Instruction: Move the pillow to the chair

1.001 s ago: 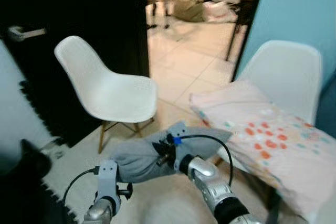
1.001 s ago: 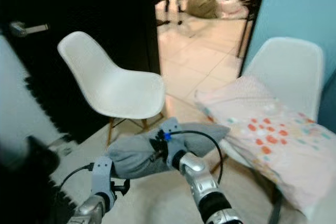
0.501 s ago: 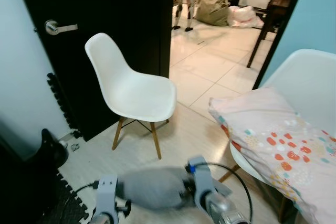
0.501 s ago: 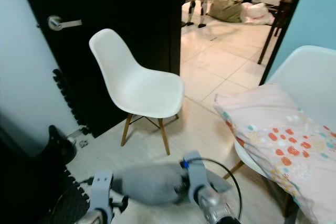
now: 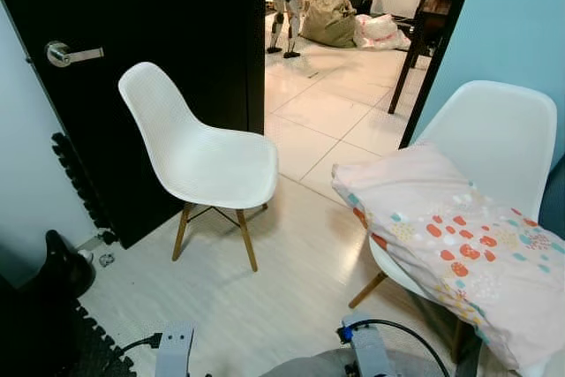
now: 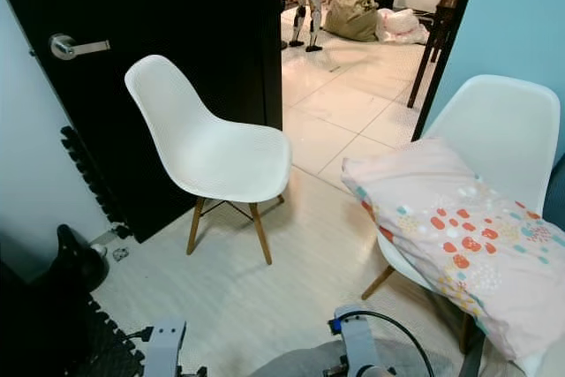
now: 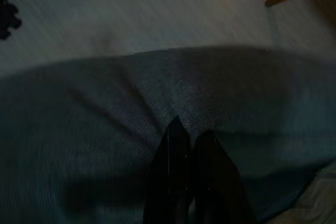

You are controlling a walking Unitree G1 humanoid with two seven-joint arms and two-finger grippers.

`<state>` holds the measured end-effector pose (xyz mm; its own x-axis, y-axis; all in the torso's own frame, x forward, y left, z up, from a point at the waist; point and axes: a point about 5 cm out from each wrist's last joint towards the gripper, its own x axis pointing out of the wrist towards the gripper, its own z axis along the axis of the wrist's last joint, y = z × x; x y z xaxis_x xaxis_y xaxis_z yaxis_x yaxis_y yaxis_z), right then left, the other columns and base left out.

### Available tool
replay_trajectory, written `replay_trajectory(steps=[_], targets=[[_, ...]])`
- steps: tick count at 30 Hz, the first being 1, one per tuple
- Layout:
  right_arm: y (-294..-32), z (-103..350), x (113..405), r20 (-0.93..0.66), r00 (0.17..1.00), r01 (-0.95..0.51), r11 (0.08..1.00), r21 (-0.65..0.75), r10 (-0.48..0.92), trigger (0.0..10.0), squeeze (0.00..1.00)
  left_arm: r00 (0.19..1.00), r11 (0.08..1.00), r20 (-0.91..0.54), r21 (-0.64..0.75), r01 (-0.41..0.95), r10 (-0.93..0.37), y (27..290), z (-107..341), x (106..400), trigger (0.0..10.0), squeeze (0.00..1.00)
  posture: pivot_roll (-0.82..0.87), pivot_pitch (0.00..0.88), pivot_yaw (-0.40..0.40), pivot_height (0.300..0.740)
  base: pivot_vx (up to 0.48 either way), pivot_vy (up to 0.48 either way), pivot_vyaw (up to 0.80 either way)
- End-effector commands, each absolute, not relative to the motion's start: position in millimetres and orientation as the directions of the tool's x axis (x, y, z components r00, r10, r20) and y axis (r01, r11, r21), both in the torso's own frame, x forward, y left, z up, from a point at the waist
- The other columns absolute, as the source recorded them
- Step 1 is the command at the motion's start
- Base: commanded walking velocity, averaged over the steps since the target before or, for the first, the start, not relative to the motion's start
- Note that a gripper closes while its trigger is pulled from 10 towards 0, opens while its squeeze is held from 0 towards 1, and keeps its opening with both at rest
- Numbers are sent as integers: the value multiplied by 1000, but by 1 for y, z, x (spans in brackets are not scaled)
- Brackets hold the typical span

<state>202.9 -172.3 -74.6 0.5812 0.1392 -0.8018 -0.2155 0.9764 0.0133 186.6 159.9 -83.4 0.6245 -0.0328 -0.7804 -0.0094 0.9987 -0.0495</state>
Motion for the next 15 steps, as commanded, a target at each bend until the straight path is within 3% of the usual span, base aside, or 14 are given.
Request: replay_trajectory(steps=[1, 9, 15], targets=[[-170, -66, 217, -763, 630, -202, 979, 24, 148, 10000, 0, 611, 999, -791, -51, 8, -45, 156, -85, 185, 10000, 0, 30, 0, -32, 740, 0, 0, 0], [-164, -65, 220, -755, 641, -176, 984, 29, 137, 10000, 0, 584, 999, -810, -29, 34, -43, 169, -88, 177, 10000, 0, 37, 0, -23, 740, 0, 0, 0], [-152, -76, 204, -813, 557, -221, 974, 52, 169, 10000, 0, 602, 996, -798, -23, -81, 31, 185, -83, 184, 10000, 0, 112, 0, -82, 740, 0, 0, 0]])
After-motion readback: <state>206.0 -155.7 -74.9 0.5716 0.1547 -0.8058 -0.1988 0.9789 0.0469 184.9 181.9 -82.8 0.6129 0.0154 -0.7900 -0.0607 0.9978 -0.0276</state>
